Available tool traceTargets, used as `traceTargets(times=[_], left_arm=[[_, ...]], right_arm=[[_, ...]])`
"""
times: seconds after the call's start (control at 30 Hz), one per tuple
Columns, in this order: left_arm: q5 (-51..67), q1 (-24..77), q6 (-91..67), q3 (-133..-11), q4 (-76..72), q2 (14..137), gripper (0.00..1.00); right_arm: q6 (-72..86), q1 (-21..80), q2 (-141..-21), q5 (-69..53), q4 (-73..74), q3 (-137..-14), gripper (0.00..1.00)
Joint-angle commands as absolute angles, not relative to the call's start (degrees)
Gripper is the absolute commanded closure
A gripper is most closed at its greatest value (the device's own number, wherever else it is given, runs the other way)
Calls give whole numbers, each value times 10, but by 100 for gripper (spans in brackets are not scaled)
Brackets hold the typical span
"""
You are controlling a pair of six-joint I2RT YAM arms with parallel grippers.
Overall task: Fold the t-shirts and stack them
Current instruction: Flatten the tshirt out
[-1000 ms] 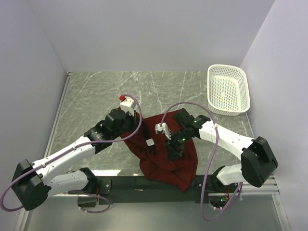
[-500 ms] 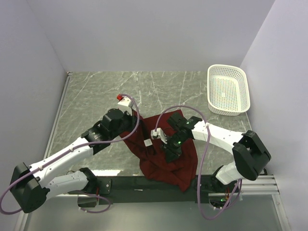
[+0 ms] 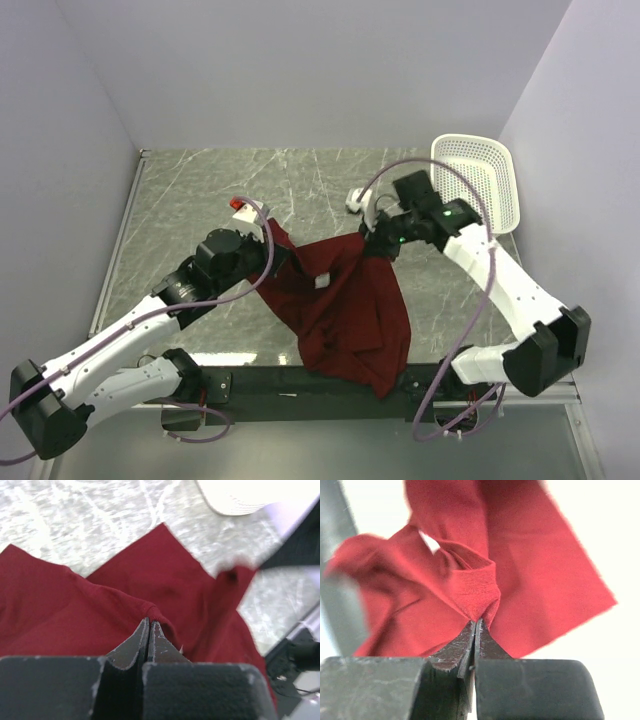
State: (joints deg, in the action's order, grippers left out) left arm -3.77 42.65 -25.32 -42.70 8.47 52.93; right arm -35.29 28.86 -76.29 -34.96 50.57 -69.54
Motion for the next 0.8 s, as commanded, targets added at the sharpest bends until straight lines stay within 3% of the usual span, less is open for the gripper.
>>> traceTargets(times=[0.0, 0.23, 0.43, 0.63, 0.67, 0.77], left_arm=[[11, 425, -273, -447, 70, 508, 99], [12, 425, -307, -475, 105, 502, 99], [2, 425, -384, -490, 120, 454, 99], [-135, 425, -500, -512, 188, 399, 99], [-154, 425, -518, -509, 199, 391, 99], [-265, 425, -629, -501, 308, 359, 99]], right_arm=[[-360, 268, -729, -283, 511, -762, 100], [-311, 262, -753, -114, 408, -823, 100], [-297, 258, -848, -26, 350, -960, 100], [-298, 273, -1044, -1, 344, -1247, 100], [-302, 286, -1110, 16, 344, -1333, 100], [-328, 355, -1219, 110, 269, -1424, 100]])
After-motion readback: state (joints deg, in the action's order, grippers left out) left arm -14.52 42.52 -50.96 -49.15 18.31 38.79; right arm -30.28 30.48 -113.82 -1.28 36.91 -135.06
